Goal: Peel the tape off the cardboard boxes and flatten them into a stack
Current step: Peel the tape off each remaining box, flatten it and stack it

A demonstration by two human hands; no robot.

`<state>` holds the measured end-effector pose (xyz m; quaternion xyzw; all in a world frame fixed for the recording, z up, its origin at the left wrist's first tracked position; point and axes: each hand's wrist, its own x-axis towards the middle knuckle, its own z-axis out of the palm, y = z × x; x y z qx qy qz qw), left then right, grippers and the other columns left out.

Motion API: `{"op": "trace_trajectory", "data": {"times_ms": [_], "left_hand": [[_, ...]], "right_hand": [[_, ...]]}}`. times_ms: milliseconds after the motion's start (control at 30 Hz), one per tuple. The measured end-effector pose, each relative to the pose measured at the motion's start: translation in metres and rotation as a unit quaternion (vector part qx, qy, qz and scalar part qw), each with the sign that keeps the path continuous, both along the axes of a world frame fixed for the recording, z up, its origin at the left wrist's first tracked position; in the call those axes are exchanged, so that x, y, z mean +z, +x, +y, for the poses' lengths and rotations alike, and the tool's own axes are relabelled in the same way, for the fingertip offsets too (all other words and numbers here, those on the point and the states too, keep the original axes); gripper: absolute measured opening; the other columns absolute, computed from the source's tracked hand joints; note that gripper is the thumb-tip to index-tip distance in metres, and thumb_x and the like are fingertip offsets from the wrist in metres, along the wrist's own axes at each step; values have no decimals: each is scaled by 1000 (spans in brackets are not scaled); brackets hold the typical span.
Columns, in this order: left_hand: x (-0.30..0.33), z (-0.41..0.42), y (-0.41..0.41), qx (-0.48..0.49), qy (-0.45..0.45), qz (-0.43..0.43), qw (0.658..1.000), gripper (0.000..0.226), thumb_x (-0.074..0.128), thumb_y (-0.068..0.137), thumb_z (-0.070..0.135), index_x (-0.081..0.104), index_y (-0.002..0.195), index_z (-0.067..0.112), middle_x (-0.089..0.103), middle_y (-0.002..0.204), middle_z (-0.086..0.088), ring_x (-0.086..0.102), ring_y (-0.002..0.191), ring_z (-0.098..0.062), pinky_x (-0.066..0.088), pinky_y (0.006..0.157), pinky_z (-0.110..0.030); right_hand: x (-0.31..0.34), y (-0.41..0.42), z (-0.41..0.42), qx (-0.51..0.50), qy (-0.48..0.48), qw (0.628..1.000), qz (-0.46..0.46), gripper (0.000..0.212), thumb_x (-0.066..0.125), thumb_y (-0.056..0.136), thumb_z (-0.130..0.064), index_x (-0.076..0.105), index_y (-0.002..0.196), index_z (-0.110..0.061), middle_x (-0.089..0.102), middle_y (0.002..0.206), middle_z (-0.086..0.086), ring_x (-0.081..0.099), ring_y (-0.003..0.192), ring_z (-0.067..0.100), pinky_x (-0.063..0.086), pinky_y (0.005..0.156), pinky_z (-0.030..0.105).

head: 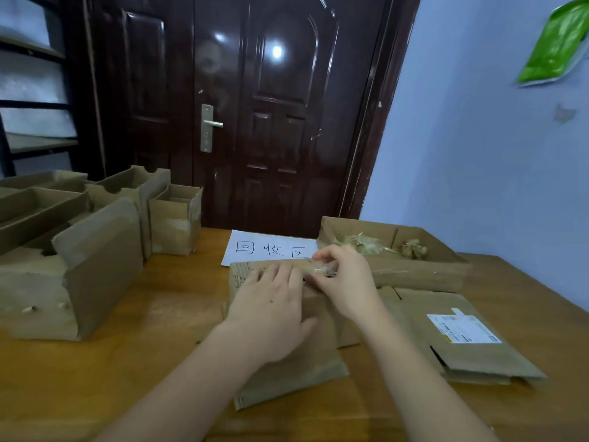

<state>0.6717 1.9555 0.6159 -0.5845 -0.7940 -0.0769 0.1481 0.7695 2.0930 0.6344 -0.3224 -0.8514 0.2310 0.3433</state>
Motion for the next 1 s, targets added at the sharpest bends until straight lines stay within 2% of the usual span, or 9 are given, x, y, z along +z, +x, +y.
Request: {"op": "trace_trajectory", "data": {"times_ms": [133,233,400,500,600,667,767,867,1000], "left_hand": [[-10,4,3,-4,21,18,1000,67,35,102,61,22,157,24,31,163,3,26,149,-22,21,123,-41],[-11,6,-1,-8,10,21,1000,65,30,105,59,20,161,27,27,167,5,22,153,-21,18,125,-40],[-6,-4,-14,-18,-24,30,999,63,30,105,61,19,162,35,20,169,13,18,155,-15,19,124,-38],[6,-11,-20,6,-37,31,999,56,40,100,62,35,152,39,42,155,16,40,142,-12,41,109,-35],[15,-2,-17,13,-37,34,999,58,43,91,72,45,136,36,53,132,13,52,121,-15,45,96,-35],[12,10,-10,12,-36,30,999,71,39,85,84,45,132,29,53,130,9,50,122,-17,42,101,-38],[3,23,-1,3,-38,18,999,89,26,84,87,37,146,24,43,152,4,37,143,-21,33,116,-44],[-4,22,-7,1,-28,36,999,88,16,86,81,33,153,27,35,162,5,27,151,-18,27,122,-43],[-7,14,-18,-12,-28,38,999,87,15,85,81,30,157,33,31,165,9,25,153,-14,20,123,-37]], "right_hand": [[-1,6,6,-73,44,986,-144,27,70,87,-48,69,102,-26,54,110,-3,43,113,20,42,101,34],[3,10,7,-87,76,981,-155,14,61,93,-34,65,90,-21,62,100,0,56,102,25,49,89,39],[8,33,28,-107,46,987,-114,4,58,97,-13,59,96,-17,67,94,-1,63,90,23,53,80,38],[4,42,31,-94,11,995,-11,14,64,90,-8,57,98,-18,65,86,-3,62,80,16,48,70,26],[0,39,25,-43,-46,995,74,22,82,81,-16,64,92,-23,67,84,-8,61,73,8,48,63,17],[-2,34,19,12,-77,994,73,20,87,79,-27,71,91,-31,70,80,-14,64,74,2,53,67,16],[-6,27,14,84,-114,986,85,16,81,87,-24,78,102,-30,75,87,-16,69,85,3,57,82,25],[-13,25,14,80,-149,980,105,26,83,85,-22,77,110,-24,73,96,-9,65,86,9,55,87,31],[-24,23,13,82,-160,980,88,9,78,89,-28,78,97,-25,73,96,-9,66,90,5,55,86,29]]}}
